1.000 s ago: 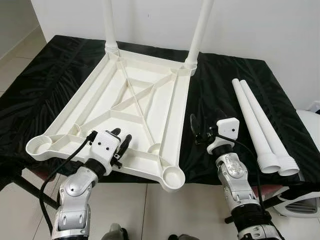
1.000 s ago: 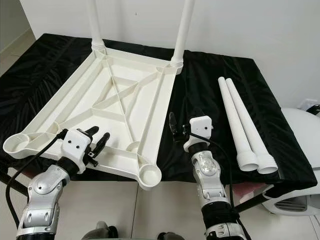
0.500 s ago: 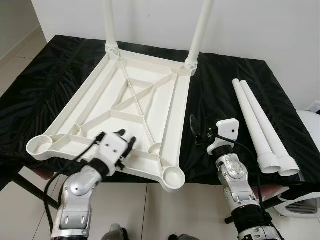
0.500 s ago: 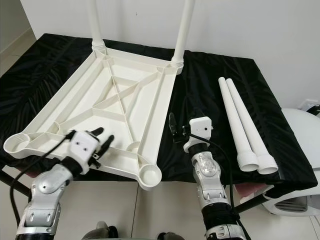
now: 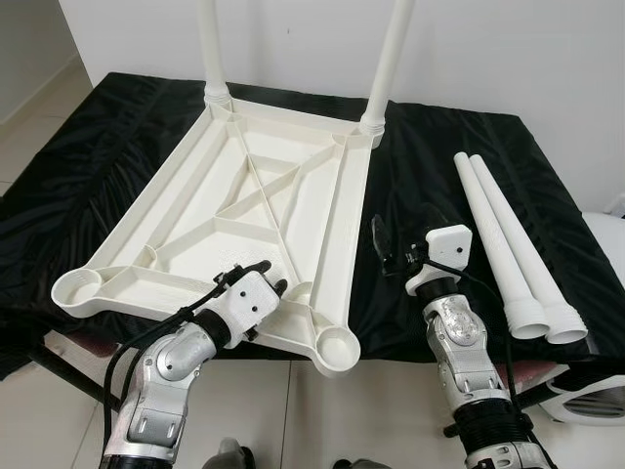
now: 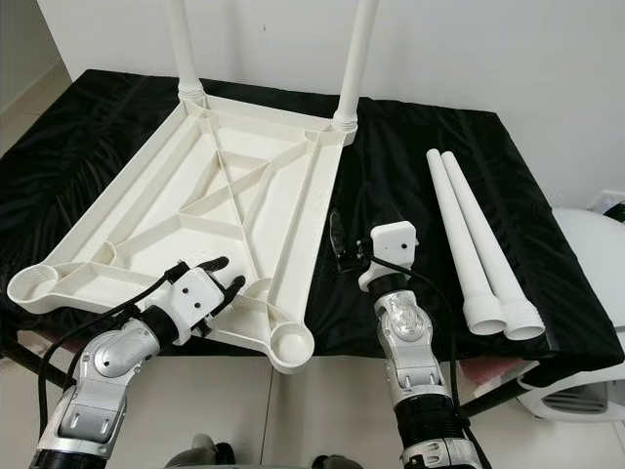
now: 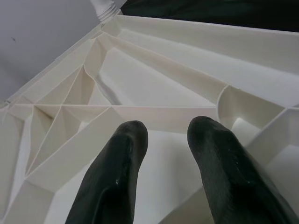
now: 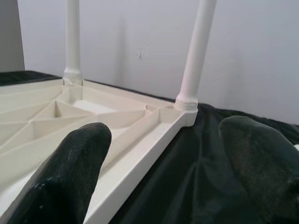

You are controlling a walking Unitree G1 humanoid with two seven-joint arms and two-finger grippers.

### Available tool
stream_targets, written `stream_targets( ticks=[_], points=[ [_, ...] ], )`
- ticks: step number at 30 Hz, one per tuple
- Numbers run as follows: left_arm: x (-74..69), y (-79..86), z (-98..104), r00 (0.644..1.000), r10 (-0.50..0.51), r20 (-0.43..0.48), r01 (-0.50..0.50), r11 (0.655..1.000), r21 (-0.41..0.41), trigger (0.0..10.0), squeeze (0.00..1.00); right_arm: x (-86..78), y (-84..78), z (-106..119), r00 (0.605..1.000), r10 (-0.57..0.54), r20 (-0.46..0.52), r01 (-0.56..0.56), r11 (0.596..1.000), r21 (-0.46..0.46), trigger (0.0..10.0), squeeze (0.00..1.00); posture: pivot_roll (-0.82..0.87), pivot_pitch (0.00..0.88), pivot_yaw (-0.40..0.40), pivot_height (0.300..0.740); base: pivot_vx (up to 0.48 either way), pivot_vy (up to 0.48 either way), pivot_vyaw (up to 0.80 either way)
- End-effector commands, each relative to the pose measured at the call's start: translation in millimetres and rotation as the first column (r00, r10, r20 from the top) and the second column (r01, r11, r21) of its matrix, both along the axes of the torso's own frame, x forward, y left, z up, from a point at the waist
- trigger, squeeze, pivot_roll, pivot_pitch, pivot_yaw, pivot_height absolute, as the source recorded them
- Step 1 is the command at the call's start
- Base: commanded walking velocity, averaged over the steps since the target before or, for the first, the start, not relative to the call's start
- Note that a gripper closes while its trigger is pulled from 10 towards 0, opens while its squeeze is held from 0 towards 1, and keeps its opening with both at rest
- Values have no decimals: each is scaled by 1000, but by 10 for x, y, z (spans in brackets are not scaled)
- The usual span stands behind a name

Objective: Building children table

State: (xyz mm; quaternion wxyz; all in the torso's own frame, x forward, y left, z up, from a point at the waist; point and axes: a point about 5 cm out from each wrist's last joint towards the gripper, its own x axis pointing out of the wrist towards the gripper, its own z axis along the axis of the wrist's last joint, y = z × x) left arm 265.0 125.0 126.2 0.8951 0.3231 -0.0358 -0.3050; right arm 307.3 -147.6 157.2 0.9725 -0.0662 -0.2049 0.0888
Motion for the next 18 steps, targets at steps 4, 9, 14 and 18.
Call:
stream_targets(
  ticks=[4,9,14,18],
  points=[
    [73,141,-387,971,153,-183,-134,984,116,10000,0,-46,8,59,1000,-9,15,9,1000,10,10000,0,19,109,1,740,0,0,0],
    [211,109,-392,949,203,-243,-179,977,117,10000,0,-67,34,178,999,3,48,-4,1000,23,10000,0,14,120,1,740,0,0,0],
    [339,12,-362,942,207,-266,-179,976,127,10000,0,-86,51,247,998,17,61,-19,999,29,10000,0,5,127,-3,740,0,0,0],
    [388,-69,-330,946,189,-263,-159,979,130,10000,0,-96,32,263,998,13,62,-15,999,31,10000,0,0,133,-4,740,0,0,0]
  ],
)
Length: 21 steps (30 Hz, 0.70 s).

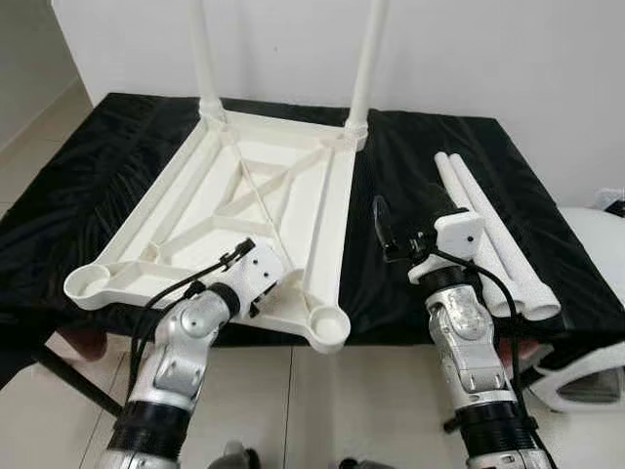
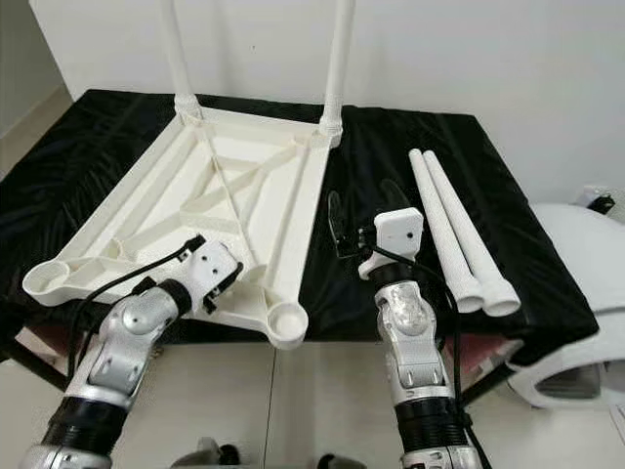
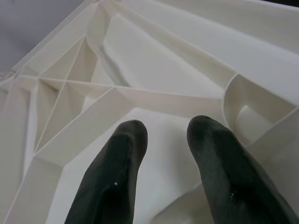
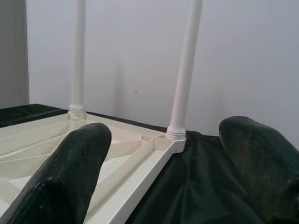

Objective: Building children table

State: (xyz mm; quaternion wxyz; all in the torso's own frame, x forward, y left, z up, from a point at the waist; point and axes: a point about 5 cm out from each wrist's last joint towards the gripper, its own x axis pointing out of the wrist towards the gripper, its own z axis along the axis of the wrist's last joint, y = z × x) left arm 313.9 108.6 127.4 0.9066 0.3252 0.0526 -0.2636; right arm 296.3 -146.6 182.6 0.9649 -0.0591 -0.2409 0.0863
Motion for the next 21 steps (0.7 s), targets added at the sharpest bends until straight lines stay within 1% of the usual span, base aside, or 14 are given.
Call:
stream_targets(
  ticks=[1,6,8,9,10,11,12,13,14,15,16,17,19,21],
  points=[
    [-86,65,-331,989,34,-147,-26,998,58,10000,0,11,17,12,1000,9,-10,-8,1000,11,10000,0,-1,133,-3,740,0,0,0],
    [-27,-11,-301,987,32,-159,-24,998,51,10000,0,-15,13,9,1000,6,-21,-6,1000,13,10000,0,-10,137,2,740,0,0,0],
    [-1,-37,-289,988,27,-155,-18,998,61,10000,0,-27,6,7,1000,4,-29,-3,1000,17,10000,0,-10,137,2,740,0,0,0],
    [29,-44,-248,990,36,-136,-30,999,42,10000,0,-38,6,2,999,4,-33,-4,1000,21,10000,0,-15,137,6,740,0,0,0],
    [64,-41,-190,992,56,-115,-58,998,-11,10000,0,-51,13,-5,999,9,-36,-8,1000,26,10000,0,-20,137,11,740,0,0,0],
    [64,-41,-190,992,56,-115,-58,998,-11,10000,0,-51,13,-5,999,9,-36,-8,1000,26,10000,0,-20,137,11,740,0,0,0],
    [152,10,28,992,117,-35,-121,980,-158,10000,0,-85,37,-25,999,20,-45,-18,999,35,10000,0,-24,138,14,740,0,0,0],
    [184,39,135,989,145,18,-138,968,-211,10000,0,-97,47,-32,999,24,-48,-22,999,39,10000,0,-26,138,15,740,0,0,0],
    [184,39,135,989,145,18,-138,968,-211,10000,0,-97,47,-32,999,24,-48,-22,999,39,10000,0,-26,138,15,740,0,0,0],
    [210,75,285,984,175,42,-153,936,-317,10000,0,-108,55,-40,998,25,-50,-23,999,39,10000,0,-25,137,16,740,0,0,0],
    [221,99,376,980,192,51,-158,910,-384,10000,0,-114,59,-43,998,25,-52,-23,999,40,10000,0,-23,137,16,740,0,0,0],
    [221,99,376,980,192,51,-158,910,-384,10000,0,-114,59,-43,998,25,-52,-23,999,40,10000,0,-23,137,16,740,0,0,0],
    [215,195,655,964,216,156,-123,881,-456,10000,0,-113,68,-65,998,25,-61,-22,999,44,10000,0,-15,135,14,740,0,0,0],
    [215,195,655,964,216,156,-123,881,-456,10000,0,-113,68,-65,998,25,-61,-22,999,44,10000,0,-15,135,14,740,0,0,0]
  ],
)
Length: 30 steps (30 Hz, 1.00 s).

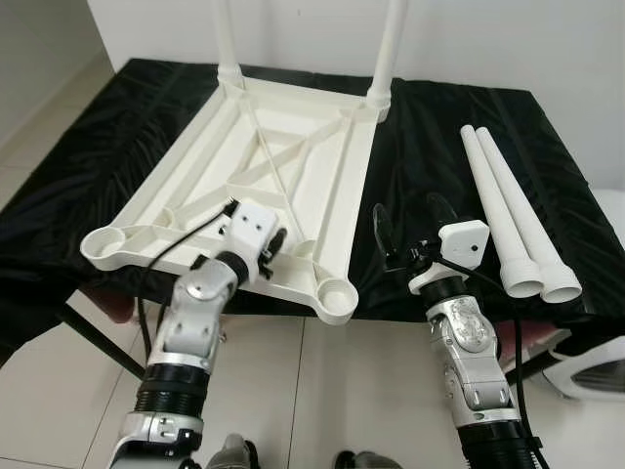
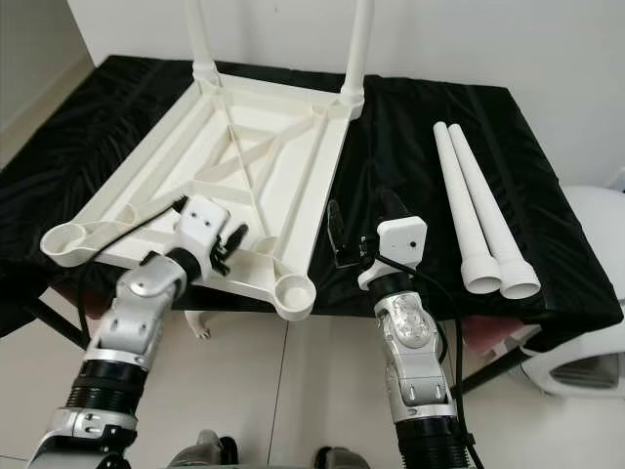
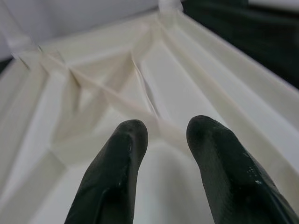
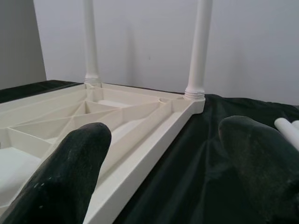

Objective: Building children table

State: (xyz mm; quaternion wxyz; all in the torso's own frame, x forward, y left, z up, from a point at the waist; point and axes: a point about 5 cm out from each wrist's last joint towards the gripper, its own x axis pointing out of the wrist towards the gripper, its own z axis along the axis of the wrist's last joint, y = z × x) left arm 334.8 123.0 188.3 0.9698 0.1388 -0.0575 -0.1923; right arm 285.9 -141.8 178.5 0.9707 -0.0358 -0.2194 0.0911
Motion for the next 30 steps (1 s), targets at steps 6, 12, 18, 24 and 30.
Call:
stream_targets(
  ticks=[6,12,18,24,30],
  points=[
    [-144,109,336,984,29,178,-16,997,-75,10000,0,5,23,-38,1000,13,-25,-13,1000,2,10000,0,-11,136,9,740,0,0,0],
    [-349,119,293,983,-108,150,112,993,-20,10000,0,-2,7,-60,999,13,-39,-13,1000,-6,10000,0,-3,143,2,740,0,0,0],
    [-614,109,132,954,-297,49,292,953,82,10000,0,8,-9,-82,999,13,-49,-14,1000,-13,10000,0,5,148,-1,740,0,0,0],
    [-796,105,58,906,-420,-44,422,898,123,10000,0,16,2,-84,998,22,-53,-23,1000,-18,10000,0,10,154,-4,740,0,0,0],
    [-863,108,7,892,-445,-83,453,876,165,10000,0,-34,112,-78,985,157,-70,-158,987,-7,10000,0,5,159,-1,740,0,0,0]
  ],
)
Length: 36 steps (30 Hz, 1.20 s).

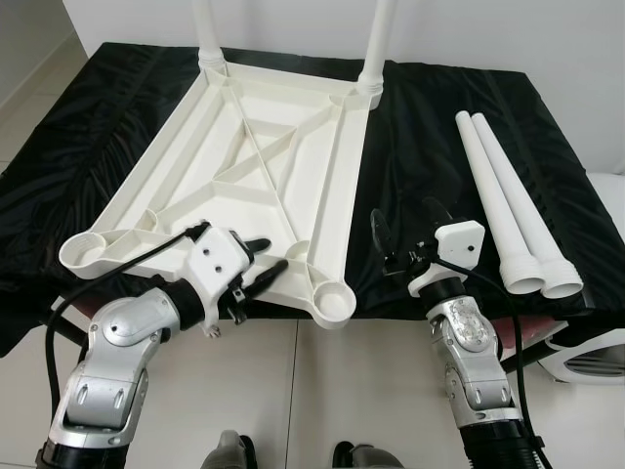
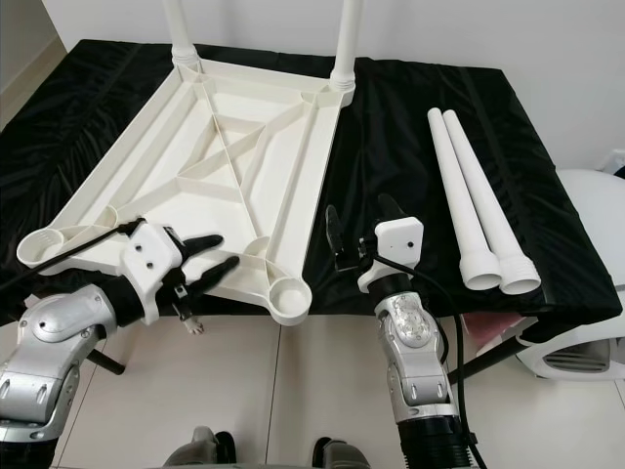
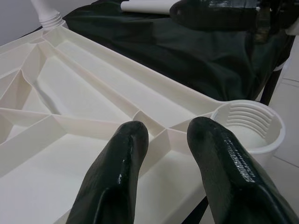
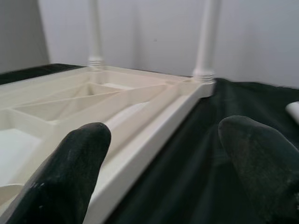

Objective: Building children table

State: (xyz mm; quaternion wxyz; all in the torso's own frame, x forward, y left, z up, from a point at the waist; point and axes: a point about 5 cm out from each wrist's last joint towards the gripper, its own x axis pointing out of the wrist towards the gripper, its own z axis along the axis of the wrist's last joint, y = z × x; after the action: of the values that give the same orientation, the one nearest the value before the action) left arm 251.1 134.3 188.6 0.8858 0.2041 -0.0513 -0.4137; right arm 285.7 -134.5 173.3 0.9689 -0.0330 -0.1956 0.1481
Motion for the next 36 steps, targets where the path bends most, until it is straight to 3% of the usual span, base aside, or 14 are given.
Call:
stream_targets(
  ticks=[1,2,5,7,10,20,23,25,26,32,36],
  points=[
    [-19,2,24,1000,0,1,0,1000,-6,10000,0,-76,97,-21,992,126,-26,-125,992,19,10000,0,4,160,0,740,0,0,0],
    [-10,10,48,1000,10,5,-10,1000,-22,10000,0,-128,162,-30,977,210,-39,-210,978,10,10000,0,4,161,0,740,0,0,0],
    [-9,16,67,1000,14,4,-14,999,-32,10000,0,-163,200,-38,964,260,-49,-261,965,3,10000,0,4,161,0,740,0,0,0],
    [1,40,87,999,35,10,-34,998,-44,10000,0,-273,228,-124,927,362,-98,-367,929,-41,10000,0,5,160,-1,740,0,0,0],
    [-4,53,106,999,45,13,-44,998,-51,10000,0,-356,206,-203,893,424,-150,-438,896,-73,10000,0,5,159,-3,740,0,0,0],
    [-15,62,100,999,47,11,-46,998,-37,10000,0,-317,98,-132,873,439,-215,-476,862,-175,10000,0,6,153,-10,740,0,0,0],
    [-4,56,118,998,54,18,-53,998,-38,10000,0,-269,50,74,861,442,-251,-502,816,-287,10000,0,4,148,-18,740,0,0,0],
    [-2,55,121,998,55,20,-54,998,-39,10000,0,-272,44,96,858,443,-258,-508,803,-311,10000,0,4,148,-18,740,0,0,0],
    [-2,55,121,998,55,20,-54,998,-39,10000,0,-272,44,96,858,443,-258,-508,803,-311,10000,0,4,148,-18,740,0,0,0],
    [11,48,124,998,63,26,-62,997,-35,10000,0,-278,5,59,836,429,-342,-548,691,-473,10000,0,3,138,-28,740,0,0,0],
    [17,44,129,997,65,31,-64,997,-35,10000,0,-286,-20,25,816,434,-381,-577,651,-493,10000,0,3,134,-32,740,0,0,0]
  ],
)
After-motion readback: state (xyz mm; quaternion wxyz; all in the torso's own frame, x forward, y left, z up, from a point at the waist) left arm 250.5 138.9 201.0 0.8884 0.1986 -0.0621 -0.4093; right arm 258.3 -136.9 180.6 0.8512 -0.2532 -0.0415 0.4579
